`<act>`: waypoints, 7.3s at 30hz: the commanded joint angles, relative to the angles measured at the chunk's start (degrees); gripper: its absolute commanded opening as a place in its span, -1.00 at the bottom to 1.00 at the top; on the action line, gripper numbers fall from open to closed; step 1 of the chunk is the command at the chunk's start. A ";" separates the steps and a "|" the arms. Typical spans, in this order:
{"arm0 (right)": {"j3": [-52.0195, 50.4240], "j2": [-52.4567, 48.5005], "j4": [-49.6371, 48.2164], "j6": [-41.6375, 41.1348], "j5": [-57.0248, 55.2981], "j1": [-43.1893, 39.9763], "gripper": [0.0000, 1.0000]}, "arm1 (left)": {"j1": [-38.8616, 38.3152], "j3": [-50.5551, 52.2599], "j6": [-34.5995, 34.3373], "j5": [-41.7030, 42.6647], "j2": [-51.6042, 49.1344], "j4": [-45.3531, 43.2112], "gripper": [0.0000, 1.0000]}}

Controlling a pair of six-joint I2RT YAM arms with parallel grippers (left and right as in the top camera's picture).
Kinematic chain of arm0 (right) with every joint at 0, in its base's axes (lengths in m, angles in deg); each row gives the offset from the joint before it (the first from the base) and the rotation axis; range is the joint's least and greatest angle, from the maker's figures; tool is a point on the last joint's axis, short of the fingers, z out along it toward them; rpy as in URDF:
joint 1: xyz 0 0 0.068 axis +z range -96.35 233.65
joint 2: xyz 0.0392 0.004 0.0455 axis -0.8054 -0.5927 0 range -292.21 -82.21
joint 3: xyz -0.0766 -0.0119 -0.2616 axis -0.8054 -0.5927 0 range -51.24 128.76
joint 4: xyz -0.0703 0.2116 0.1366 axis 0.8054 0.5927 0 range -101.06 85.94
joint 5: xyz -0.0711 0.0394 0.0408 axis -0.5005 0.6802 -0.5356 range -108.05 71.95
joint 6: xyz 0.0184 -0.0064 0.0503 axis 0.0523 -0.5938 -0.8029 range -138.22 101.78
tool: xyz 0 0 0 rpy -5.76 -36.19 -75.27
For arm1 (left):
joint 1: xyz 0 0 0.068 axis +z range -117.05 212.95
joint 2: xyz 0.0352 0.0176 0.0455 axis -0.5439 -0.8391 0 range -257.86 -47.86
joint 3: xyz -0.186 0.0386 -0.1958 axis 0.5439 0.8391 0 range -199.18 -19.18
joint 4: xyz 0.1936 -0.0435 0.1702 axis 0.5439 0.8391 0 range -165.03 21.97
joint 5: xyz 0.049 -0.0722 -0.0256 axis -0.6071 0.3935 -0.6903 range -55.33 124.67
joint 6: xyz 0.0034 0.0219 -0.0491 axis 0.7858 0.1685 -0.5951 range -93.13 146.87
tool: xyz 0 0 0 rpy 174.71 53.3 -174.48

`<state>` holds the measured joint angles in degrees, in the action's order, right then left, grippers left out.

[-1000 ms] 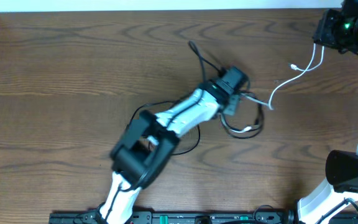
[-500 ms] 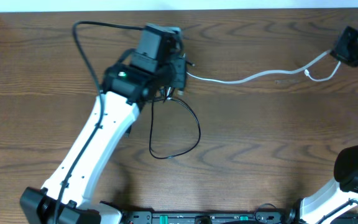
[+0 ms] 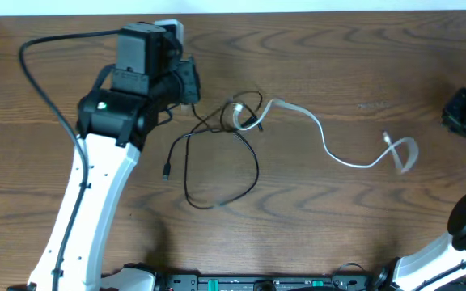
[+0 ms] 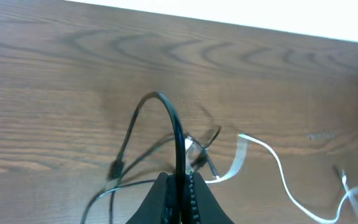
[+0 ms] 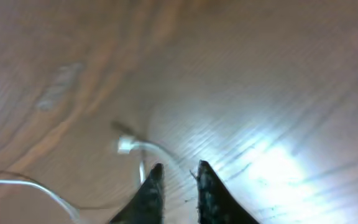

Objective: Untangle cables

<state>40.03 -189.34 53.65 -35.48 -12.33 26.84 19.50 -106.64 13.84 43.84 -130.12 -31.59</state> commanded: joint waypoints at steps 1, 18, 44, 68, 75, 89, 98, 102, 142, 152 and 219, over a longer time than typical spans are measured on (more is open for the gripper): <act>-2.51 0.59 -1.03 -1.62 -1.05 -3.08 -0.51 | 2.84 -0.22 0.98 0.72 1.68 0.04 -0.86; 0.00 0.57 -11.30 13.73 30.60 13.25 0.41 | 3.37 0.13 0.76 5.35 -0.28 7.15 -0.85; 0.22 -12.52 -19.69 -4.11 15.28 42.77 -0.91 | 3.41 0.26 0.79 -1.29 -5.51 11.10 -0.85; 41.33 -5.57 -4.90 -1.86 -4.98 22.56 -0.97 | 3.41 0.26 0.76 -1.29 -5.51 8.13 -0.85; 50.99 -5.60 -22.23 -3.91 -1.95 13.29 -0.98 | 3.41 0.26 0.76 -1.29 -5.51 7.96 -0.85; 50.99 -18.53 -31.28 -5.46 -10.12 4.96 -0.97 | 3.41 0.26 0.76 -1.27 -5.51 7.87 -0.85; 50.97 -29.44 -23.96 -5.38 -9.20 3.43 0.73 | 3.41 0.26 0.76 -1.27 -5.51 7.91 -0.85; 51.06 -29.03 -20.37 -3.43 -4.72 3.43 0.99 | 3.41 0.26 0.76 -1.27 -5.51 7.89 -0.85; 31.21 -16.76 6.12 19.71 27.19 36.89 0.89 | 3.43 -0.35 1.97 7.04 29.64 -27.28 -0.85; 26.03 -16.76 3.28 22.12 27.21 44.70 0.89 | 3.43 -2.49 4.66 -20.20 30.67 -28.09 -0.85; 32.15 8.28 -12.33 -2.86 10.38 21.55 -0.98 | 3.41 -2.86 -4.63 -3.54 8.46 12.55 -0.19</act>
<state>72.09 -180.09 40.68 -35.89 -0.96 52.20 22.93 -108.69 8.77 38.72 -120.37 -19.33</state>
